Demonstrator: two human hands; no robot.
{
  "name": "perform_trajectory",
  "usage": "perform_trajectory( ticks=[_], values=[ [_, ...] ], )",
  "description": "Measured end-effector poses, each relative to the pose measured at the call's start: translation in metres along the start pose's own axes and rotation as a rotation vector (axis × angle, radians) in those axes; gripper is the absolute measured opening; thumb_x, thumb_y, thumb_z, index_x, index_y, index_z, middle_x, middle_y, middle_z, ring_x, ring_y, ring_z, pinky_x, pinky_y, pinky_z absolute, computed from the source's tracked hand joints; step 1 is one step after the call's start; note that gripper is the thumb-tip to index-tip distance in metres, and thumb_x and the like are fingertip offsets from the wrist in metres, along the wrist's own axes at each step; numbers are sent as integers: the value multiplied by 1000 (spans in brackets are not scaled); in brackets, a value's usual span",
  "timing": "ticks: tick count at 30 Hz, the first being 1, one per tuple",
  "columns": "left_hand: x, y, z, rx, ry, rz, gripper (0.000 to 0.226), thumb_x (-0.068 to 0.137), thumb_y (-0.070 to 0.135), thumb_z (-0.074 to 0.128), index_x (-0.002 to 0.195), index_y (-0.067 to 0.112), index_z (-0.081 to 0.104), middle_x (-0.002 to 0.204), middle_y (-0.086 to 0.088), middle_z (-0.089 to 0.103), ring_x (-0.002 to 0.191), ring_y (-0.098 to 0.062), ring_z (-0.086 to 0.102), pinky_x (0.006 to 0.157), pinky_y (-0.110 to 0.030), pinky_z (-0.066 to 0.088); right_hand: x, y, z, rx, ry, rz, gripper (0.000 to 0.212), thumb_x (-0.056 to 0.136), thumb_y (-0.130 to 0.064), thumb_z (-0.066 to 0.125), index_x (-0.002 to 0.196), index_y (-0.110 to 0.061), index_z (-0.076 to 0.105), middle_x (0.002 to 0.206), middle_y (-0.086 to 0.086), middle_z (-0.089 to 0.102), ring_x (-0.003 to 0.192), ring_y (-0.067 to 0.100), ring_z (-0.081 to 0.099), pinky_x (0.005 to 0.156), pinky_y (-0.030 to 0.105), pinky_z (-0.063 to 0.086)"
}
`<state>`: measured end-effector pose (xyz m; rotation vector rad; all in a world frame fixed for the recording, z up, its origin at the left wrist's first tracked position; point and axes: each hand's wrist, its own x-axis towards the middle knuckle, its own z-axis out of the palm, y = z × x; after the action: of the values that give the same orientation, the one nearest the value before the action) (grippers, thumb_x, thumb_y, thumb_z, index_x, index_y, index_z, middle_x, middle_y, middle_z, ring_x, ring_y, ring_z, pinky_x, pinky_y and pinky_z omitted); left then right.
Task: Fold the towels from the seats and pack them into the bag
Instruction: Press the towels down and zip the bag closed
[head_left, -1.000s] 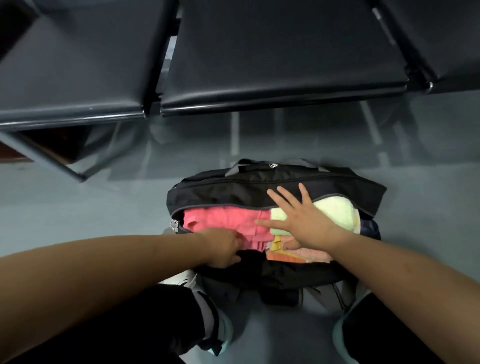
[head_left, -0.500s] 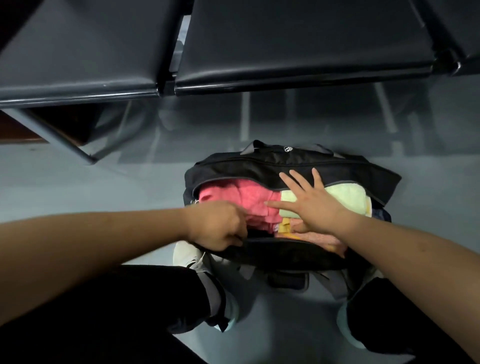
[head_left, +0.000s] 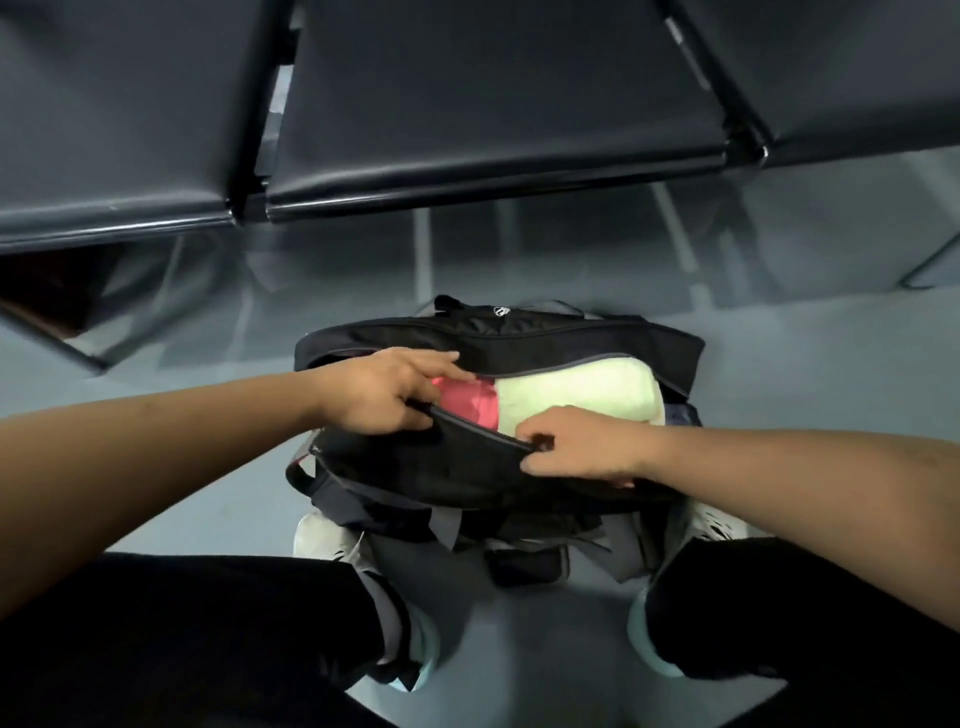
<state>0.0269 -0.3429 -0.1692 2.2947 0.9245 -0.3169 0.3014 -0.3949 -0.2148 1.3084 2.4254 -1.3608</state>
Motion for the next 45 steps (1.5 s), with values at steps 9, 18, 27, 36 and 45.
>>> perform_trajectory(
  ticks=[9, 18, 27, 36, 45],
  values=[
    [84, 44, 26, 242, -388, -21, 84, 96, 71, 35, 161, 32, 0, 170, 1, 3, 156, -11, -2, 126, -41, -2, -28, 11, 7, -81, -14, 130, 28, 102, -32, 58, 79, -23, 43, 72, -10, 48, 65, 4, 44, 64, 32, 33],
    [101, 38, 32, 249, -391, -37, 80, 91, 81, 24, 159, 44, 1, 167, 0, 19, 154, -21, 19, 124, -44, 13, -54, 66, 27, -221, -295, 321, 31, 95, -25, 65, 91, 6, 63, 94, 22, 58, 89, 37, 55, 72, 35, 41],
    [122, 75, 17, 313, -143, 182, 86, 91, 80, 10, 147, 29, 51, 167, 1, 11, 151, -15, 13, 122, -32, 8, -60, 42, -52, -295, -216, 245, 25, 97, -30, 63, 79, -16, 54, 68, -5, 48, 71, 19, 48, 64, 33, 35],
    [130, 72, 34, -292, -356, -229, 66, 100, 64, 28, 141, 22, 56, 145, 2, 54, 131, -15, 50, 113, -24, 29, -42, 45, -96, -218, -13, 200, 39, 99, -25, 62, 64, -21, 44, 64, -5, 44, 59, 7, 39, 54, 22, 29],
    [128, 32, -6, -127, -127, -148, 14, 98, 43, 61, 89, 31, 63, 87, 16, 63, 86, -7, 59, 77, -20, 42, -11, 80, -62, -117, 289, 321, 28, 102, -38, 53, 80, -20, 54, 78, -4, 56, 82, 24, 59, 65, 35, 38]
  ],
)
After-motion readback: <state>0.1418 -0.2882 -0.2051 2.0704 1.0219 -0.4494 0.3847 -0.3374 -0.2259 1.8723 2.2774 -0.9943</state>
